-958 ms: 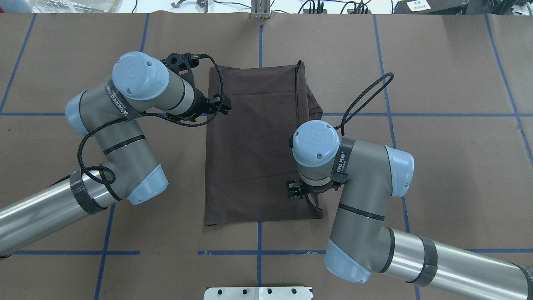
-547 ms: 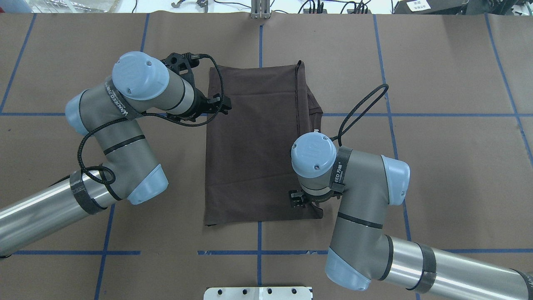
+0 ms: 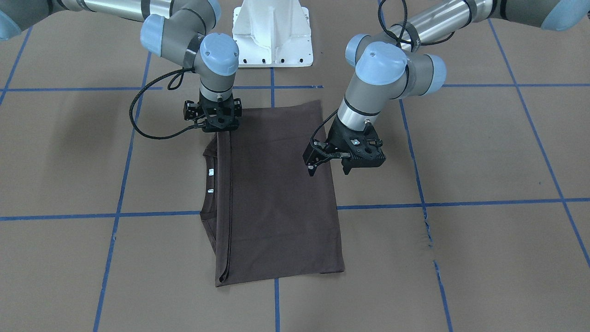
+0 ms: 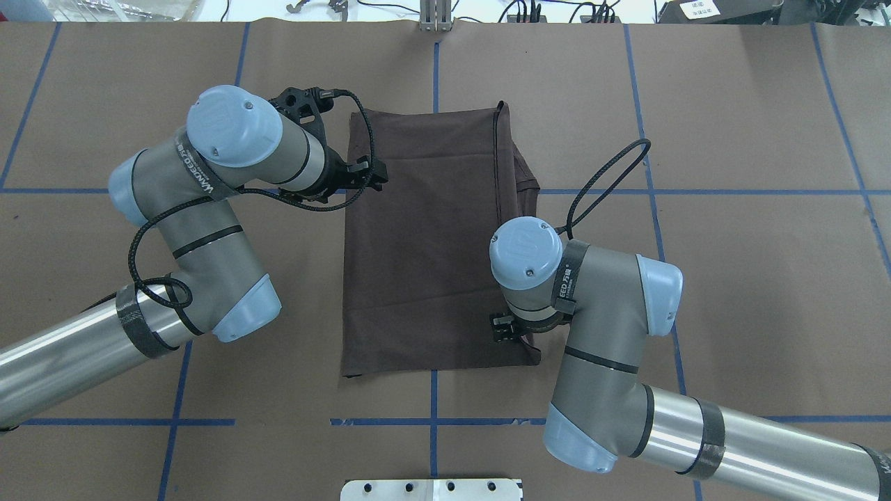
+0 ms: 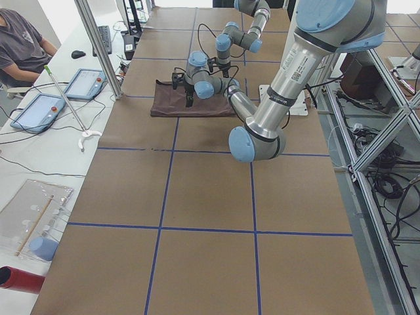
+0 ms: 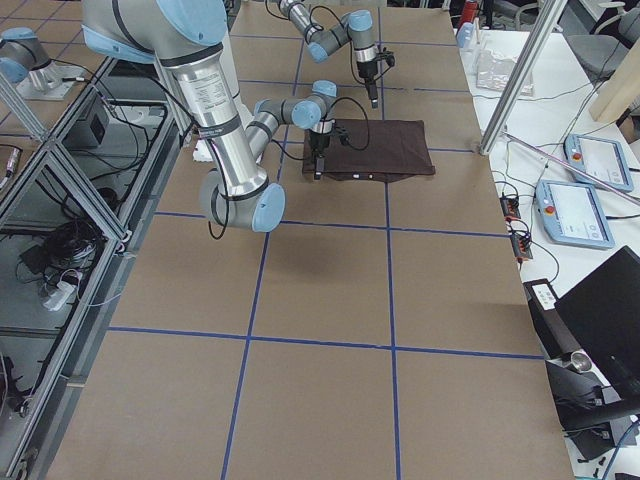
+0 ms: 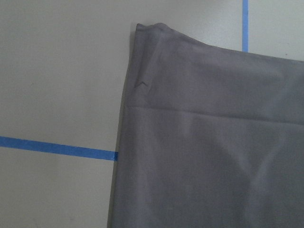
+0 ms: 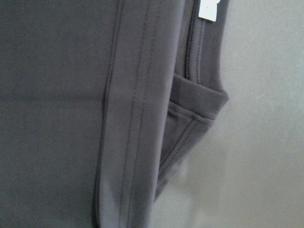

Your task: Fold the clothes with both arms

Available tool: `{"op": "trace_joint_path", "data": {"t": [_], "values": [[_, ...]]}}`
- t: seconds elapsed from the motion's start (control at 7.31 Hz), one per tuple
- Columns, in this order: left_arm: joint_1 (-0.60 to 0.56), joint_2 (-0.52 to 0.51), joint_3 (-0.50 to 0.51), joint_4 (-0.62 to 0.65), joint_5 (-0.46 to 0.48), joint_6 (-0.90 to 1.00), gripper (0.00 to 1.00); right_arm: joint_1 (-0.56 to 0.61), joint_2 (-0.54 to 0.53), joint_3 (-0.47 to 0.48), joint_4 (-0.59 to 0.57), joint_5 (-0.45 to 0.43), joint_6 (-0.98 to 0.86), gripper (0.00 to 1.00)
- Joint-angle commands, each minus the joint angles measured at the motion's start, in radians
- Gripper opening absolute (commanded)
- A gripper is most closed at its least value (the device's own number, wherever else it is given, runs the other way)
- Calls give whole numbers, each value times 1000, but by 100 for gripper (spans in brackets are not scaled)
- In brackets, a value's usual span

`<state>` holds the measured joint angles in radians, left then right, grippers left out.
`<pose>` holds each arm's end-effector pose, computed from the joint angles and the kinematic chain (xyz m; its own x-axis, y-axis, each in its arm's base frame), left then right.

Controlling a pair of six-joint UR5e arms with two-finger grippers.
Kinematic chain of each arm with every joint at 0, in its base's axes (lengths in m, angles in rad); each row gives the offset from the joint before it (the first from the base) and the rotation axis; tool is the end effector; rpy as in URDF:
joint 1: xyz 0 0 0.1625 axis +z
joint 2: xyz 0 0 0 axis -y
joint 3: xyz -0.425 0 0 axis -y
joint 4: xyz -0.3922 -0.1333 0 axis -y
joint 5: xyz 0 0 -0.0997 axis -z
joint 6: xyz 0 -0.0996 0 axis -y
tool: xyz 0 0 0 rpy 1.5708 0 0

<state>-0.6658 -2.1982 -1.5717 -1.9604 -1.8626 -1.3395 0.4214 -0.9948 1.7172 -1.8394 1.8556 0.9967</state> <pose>0.4861 -0.5149 0.2413 0.4935 -0.1084 -0.8630 0.2937 0.9547 0.0480 -0.5567 -0.3649 0.3018 0.8408 -0.1943 0.5052 0.2102 0.9773 0.0260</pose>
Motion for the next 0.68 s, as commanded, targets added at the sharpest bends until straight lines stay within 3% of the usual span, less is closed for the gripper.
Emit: {"op": "trace_joint_path", "data": {"t": [0.0,0.55], "values": [[0,-1,-1,0,0,-1,100,13,-17,1,0,2,-12,100],[2,-6,-1,0,0,-4,100,48,-85,27,-1,1,-44,100]]}}
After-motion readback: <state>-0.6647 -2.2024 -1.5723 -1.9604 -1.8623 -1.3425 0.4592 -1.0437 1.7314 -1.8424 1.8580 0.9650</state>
